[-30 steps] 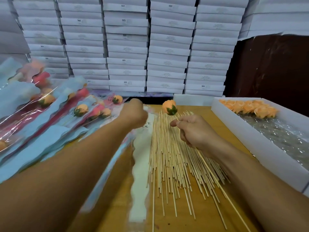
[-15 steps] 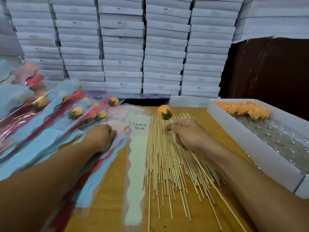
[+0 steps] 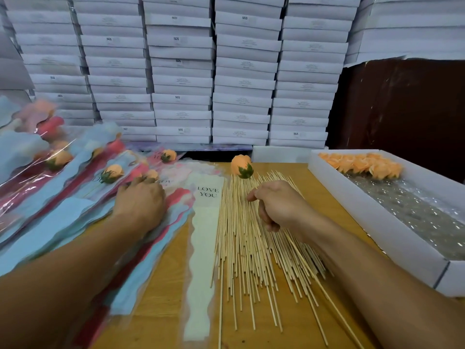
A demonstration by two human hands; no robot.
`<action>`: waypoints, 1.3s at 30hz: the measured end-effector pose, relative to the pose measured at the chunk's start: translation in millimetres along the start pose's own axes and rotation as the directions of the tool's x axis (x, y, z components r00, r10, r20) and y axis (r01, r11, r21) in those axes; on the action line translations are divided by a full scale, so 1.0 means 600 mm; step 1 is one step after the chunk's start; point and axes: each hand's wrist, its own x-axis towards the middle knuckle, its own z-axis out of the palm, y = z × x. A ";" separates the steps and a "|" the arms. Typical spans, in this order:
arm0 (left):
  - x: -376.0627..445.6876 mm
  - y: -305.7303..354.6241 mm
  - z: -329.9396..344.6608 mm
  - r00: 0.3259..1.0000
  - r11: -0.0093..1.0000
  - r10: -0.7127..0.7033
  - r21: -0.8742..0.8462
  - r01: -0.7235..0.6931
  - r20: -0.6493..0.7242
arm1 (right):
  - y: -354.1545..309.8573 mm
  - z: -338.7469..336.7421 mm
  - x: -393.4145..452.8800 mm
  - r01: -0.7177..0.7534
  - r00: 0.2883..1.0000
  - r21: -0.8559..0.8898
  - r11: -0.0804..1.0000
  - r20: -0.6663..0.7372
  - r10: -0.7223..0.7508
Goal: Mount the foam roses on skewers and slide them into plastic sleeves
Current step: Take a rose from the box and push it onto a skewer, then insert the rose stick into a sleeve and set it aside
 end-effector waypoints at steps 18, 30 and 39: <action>-0.095 0.201 -0.200 0.939 0.939 0.344 0.005 -0.344 0.019 | -0.010 -0.008 0.006 -0.087 0.996 0.541 0.837 0.064 0.062; -0.086 0.195 -0.187 0.958 0.835 0.251 -0.533 -0.140 0.141 | -0.013 -0.020 0.004 -0.098 0.995 0.585 0.805 0.050 0.085; -0.073 0.150 -0.177 0.545 -0.195 0.509 -0.527 0.827 0.666 | -0.009 -0.021 0.013 -0.133 0.984 0.704 0.698 0.007 0.180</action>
